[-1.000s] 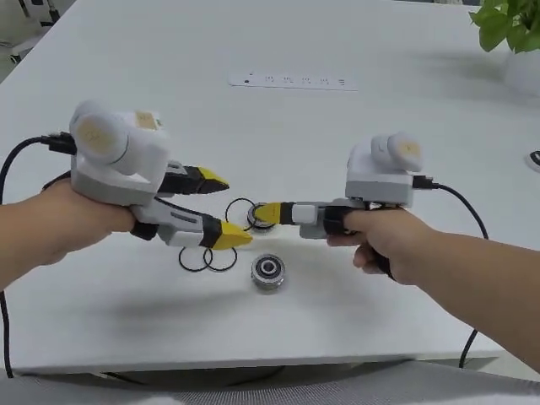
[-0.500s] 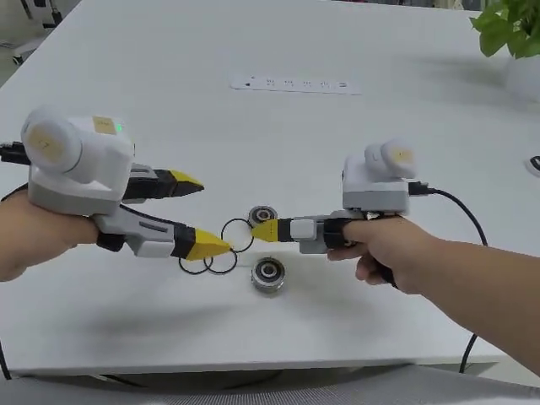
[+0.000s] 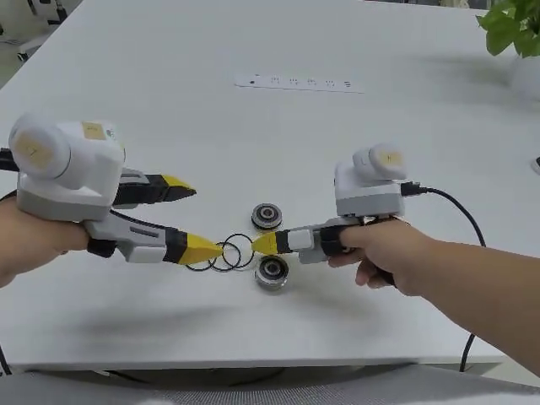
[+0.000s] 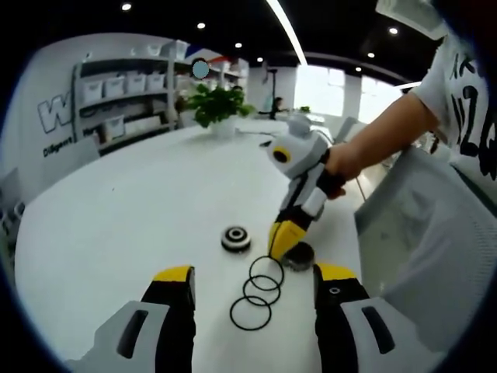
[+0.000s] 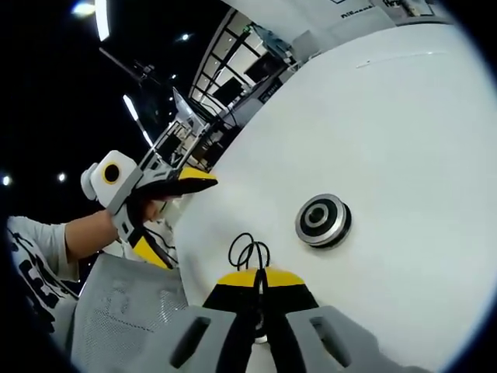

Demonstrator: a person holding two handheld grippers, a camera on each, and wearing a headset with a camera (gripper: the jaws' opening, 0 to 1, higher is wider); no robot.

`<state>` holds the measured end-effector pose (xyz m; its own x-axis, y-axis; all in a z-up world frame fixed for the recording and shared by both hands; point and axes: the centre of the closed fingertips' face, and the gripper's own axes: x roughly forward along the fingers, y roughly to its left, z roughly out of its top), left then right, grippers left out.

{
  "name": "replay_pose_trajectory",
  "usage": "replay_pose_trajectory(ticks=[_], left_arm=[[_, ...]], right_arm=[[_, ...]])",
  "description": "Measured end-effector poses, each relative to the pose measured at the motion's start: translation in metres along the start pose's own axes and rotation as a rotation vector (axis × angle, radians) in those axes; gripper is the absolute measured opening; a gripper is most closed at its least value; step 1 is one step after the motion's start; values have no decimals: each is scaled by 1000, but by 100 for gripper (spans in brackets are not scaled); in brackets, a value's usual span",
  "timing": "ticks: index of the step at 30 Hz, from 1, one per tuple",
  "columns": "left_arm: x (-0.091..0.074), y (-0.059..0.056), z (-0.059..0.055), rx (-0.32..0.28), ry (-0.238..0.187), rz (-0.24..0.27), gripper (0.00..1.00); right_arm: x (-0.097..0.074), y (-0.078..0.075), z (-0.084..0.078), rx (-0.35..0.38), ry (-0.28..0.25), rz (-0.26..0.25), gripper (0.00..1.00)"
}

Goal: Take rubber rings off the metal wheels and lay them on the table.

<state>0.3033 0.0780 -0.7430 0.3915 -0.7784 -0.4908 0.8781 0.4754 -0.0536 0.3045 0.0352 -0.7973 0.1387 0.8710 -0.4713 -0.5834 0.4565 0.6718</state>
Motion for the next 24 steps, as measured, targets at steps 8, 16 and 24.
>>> replay_pose_trajectory(ticks=[8, 16, 24], left_arm=[[-1, 0, -5, 0, 13, 4, 62], [-2, 1, -5, 1, 19, 8, 62], [-2, 4, -4, 2, 20, 9, 62]], right_arm=[[0, -2, 0, -67, 13, -24, 2], [-3, -6, 4, -115, 8, -28, 10], [-10, -5, 9, -210, -22, -33, 12]])
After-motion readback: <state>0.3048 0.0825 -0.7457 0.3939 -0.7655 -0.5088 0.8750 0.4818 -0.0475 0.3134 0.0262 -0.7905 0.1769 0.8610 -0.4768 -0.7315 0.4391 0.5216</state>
